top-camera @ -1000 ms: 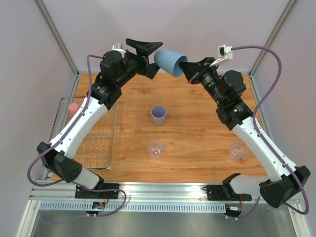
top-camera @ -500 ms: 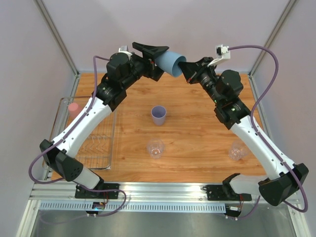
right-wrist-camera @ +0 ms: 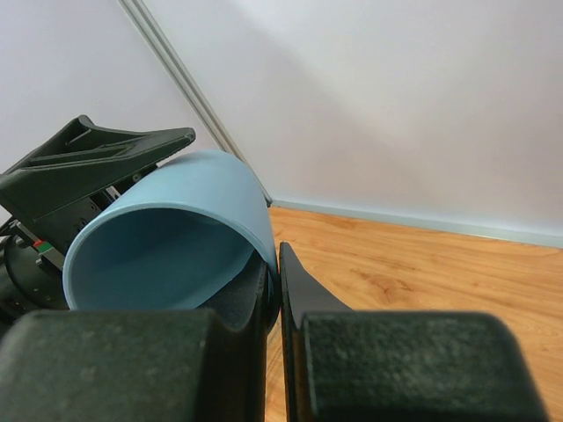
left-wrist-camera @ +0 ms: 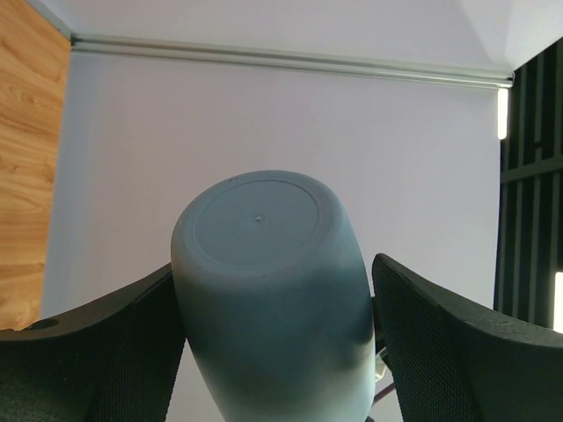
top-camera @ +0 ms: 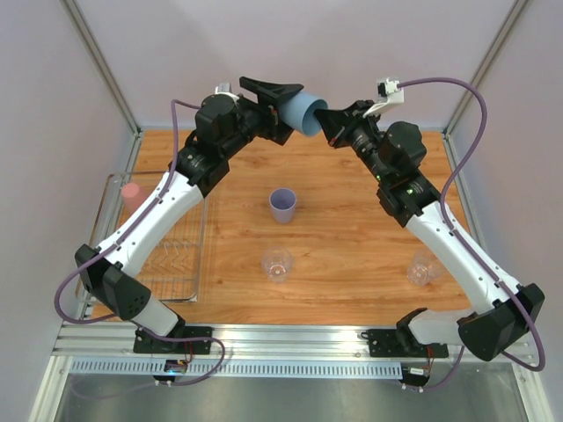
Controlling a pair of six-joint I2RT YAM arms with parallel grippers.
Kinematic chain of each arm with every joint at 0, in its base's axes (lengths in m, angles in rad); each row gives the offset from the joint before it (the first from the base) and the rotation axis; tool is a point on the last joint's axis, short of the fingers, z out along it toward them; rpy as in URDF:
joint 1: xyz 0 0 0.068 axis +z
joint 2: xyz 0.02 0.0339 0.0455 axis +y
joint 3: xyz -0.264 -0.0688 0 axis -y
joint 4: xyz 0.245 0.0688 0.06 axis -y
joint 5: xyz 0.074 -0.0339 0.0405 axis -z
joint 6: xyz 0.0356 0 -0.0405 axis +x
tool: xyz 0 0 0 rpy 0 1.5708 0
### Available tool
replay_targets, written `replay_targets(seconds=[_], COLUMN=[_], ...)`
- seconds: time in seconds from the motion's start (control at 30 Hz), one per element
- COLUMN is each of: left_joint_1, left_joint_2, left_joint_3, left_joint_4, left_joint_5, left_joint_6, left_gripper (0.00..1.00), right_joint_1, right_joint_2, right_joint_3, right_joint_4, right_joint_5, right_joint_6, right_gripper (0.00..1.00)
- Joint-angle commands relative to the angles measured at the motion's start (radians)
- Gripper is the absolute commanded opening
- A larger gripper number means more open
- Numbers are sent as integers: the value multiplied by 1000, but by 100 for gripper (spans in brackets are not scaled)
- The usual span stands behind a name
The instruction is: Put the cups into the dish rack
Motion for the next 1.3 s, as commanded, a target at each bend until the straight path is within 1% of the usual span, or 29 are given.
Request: replay_targets(seconds=[0.0, 0.1, 0.13, 0.2, 0.23, 0.33, 0.37, 0.4, 0.43, 0.47, 0.5, 0.53, 0.6, 0.63, 0.7, 0.73, 0.83, 0.87, 0.9, 0.93, 0.97, 1.0, 1.03, 1.07, 1.1, 1.13, 1.2, 1.23, 1.27], left_joint_1=[-12, -10, -12, -10, -10, -12, -10, -10, -10, -12, -10, -10, -9, -4, 5, 13, 23, 28, 34, 34, 34, 36, 36, 39, 54, 74, 137, 154, 166], left_joint_2=[-10, 4, 6, 9, 9, 10, 6, 3, -2, -11, -16, -22, -42, -46, -59, -62, -77, -88, -94, -102, -128, -145, -164, -210, -236, -263, -345, -373, -426], left_joint_3=[22, 33, 32, 27, 27, 30, 32, 33, 33, 35, 36, 36, 33, 27, 25, 25, 30, 36, 39, 44, 38, 27, -19, -52, -86, -161, -237, -317, -361], left_joint_4=[94, 105, 105, 105, 105, 132, 136, 133, 134, 134, 130, 127, 120, 119, 116, 116, 59, 42, 21, -23, -42, -71, -71, -68, -71, -71, -61, -44, -18], left_joint_5=[9, 28, 28, 22, 22, 13, 8, 2, -16, -24, -36, -58, -69, -104, -115, -124, -153, -164, -181, -219, -248, -282, -361, -404, -450, -539, -614, -641, -662], left_joint_6=[-11, -3, -2, 3, 6, 37, 50, 81, 100, 119, 167, 187, 228, 263, 291, 334, 425, 521, 578, 636, 775, 845, 929, 1047, 1093, 1126, 1190, 1218, 1264], left_gripper=[87, 79, 74, 67, 60, 52, 50, 49, 47, 47, 47, 47, 47, 47, 47, 47, 47, 47, 48, 48, 48, 48, 48, 49, 49, 50, 49, 49, 49], right_joint_1=[7, 7, 7, 7, 7, 5, 5, 7, 5, 5, 7, 4, 2, 1, -15, -21, -53, -59, -82, -97, -116, -157, -172, -185, -194, -194, -194, -194, -194], right_joint_2=[11, 22, 22, 22, 20, 17, 16, 11, 7, 5, 1, -10, -30, -53, -75, -94, -122, -142, -150, -157, -174, -180, -191, -216, -231, -243, -268, -271, -274], right_joint_3=[43, 51, 54, 57, 59, 68, 71, 74, 80, 98, 106, 115, 142, 149, 178, 191, 244, 255, 261, 269, 267, 261, 229, 205, 173, 145, 74, 56, 27], right_joint_4=[14, 3, 3, 0, -1, -23, -30, -52, -67, -85, -142, -173, -257, -285, -379, -414, -584, -628, -711, -748, -785, -835, -848, -846, -839, -831, -796, -787, -770], right_joint_5=[17, 17, 17, 14, 12, 14, 11, 11, 8, 2, -1, 5, 17, 17, 44, 54, 86, 127, 150, 172, 187, 184, 180, 183, 192, 204, 215, 213, 215], right_joint_6=[-37, -38, -38, -41, -44, -55, -60, -61, -69, -76, -81, -87, -95, -98, -95, -95, -101, -104, -95, -84, -73, -55, -47, -46, -43, -38, -32, -26, -23], right_gripper=[0, 1, 1, 1, 1, 1, 4, 11, 29, 37, 47, 58, 66, 71, 76, 79, 82, 83, 83, 83, 84, 84, 84, 84, 84, 85, 85, 85, 85])
